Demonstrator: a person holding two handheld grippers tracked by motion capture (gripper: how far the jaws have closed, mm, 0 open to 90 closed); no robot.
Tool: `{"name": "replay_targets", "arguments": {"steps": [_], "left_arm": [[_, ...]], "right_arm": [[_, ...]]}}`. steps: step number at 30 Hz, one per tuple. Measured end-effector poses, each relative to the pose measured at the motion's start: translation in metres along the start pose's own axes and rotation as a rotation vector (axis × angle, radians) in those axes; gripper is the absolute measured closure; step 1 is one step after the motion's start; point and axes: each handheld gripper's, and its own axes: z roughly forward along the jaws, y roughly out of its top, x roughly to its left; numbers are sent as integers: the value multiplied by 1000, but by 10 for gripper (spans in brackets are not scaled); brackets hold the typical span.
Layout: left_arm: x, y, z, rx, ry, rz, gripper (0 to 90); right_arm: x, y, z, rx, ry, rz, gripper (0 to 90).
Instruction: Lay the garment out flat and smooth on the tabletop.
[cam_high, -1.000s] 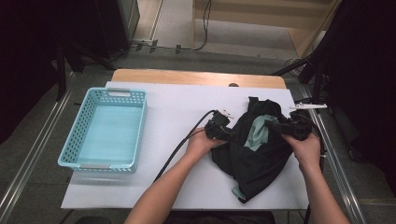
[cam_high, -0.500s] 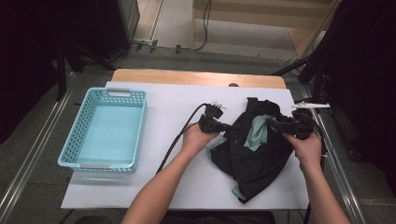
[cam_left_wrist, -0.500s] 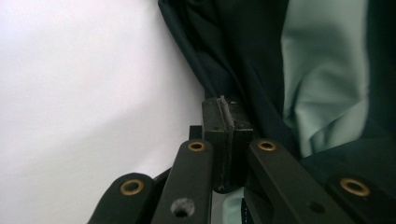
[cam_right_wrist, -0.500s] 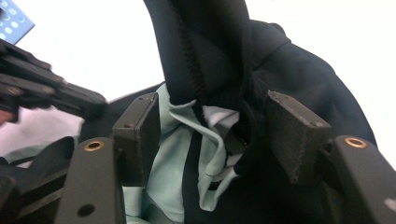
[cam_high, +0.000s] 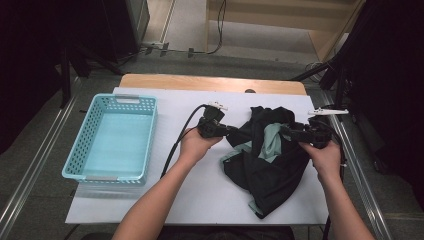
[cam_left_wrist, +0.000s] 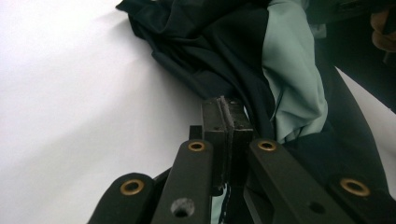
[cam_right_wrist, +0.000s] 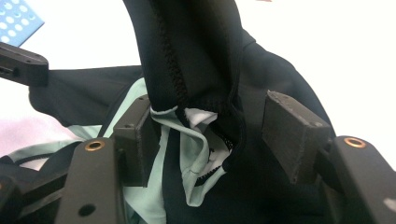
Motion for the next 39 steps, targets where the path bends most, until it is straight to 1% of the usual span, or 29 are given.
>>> {"name": "replay_targets", "arguments": {"steps": [2,3,4,5,6,7,9,10,11,12,13,15,16,17,19,20,21,23,25,27,28,32,33,35,36,37,39], "left_arm": [[0,-2,-6,-7,-1,-5,900],[0,-5,-14,-19,1,-9,900],[1,-7,-17,-30,0,-13,900],[1,-7,-17,-30,0,-13,900],[2,-11,-23,-33,-1,-21,900],[2,-11,-23,-33,-1,-21,900],[3,-16,-27,-31,-2,-30,900],[4,-18,-29,-31,-1,-33,900],[5,-21,-31,-35,-3,-39,900],[6,-23,-32,-34,0,-44,900],[8,-25,-37,-33,10,-48,900],[10,-26,-40,-39,11,-54,900],[13,-27,-47,-56,12,-69,900],[14,-28,-50,-61,17,-75,900],[15,-28,-53,-65,19,-79,900],[18,-29,-59,-72,26,-86,900],[18,-29,-59,-72,26,-86,900],[22,-30,-68,-85,39,-105,900],[24,-29,-71,-90,42,-109,900],[26,-28,-78,-105,55,-117,900],[26,-28,-78,-105,55,-117,900],[29,-27,-88,-123,70,-130,900],[30,-26,-91,-128,72,-133,900],[31,-24,-98,-137,86,-131,900],[31,-24,-98,-137,86,-131,900],[33,-23,-104,-148,88,-133,900],[34,-22,-107,-153,91,-135,900]], "right_arm": [[4,3,3,0,10,-6,378],[6,4,4,2,14,-8,394],[8,4,6,3,18,-12,424],[8,4,6,3,18,-12,424],[11,7,9,7,27,-19,471],[11,7,9,7,27,-19,471],[14,9,11,8,36,-21,571],[16,10,12,8,44,-18,642],[18,14,14,11,66,0,766],[18,14,14,11,66,0,766],[20,17,14,10,77,-2,819],[21,19,13,6,76,-4,825],[22,23,10,-8,79,-8,831],[22,25,8,-18,80,-11,834],[22,28,4,-31,83,-8,834],[22,29,3,-36,80,-9,834],[21,30,1,-40,78,-9,834],[19,31,-2,-48,72,-5,834],[15,31,-5,-54,70,5,834],[11,31,-9,-63,65,11,835],[9,31,-11,-67,65,18,834],[2,30,-17,-80,54,34,835],[-3,30,-21,-88,46,45,835],[-8,29,-25,-98,38,58,834],[-8,29,-25,-98,38,58,834],[-14,28,-29,-106,31,72,835],[-19,27,-33,-112,23,83,835]]}}
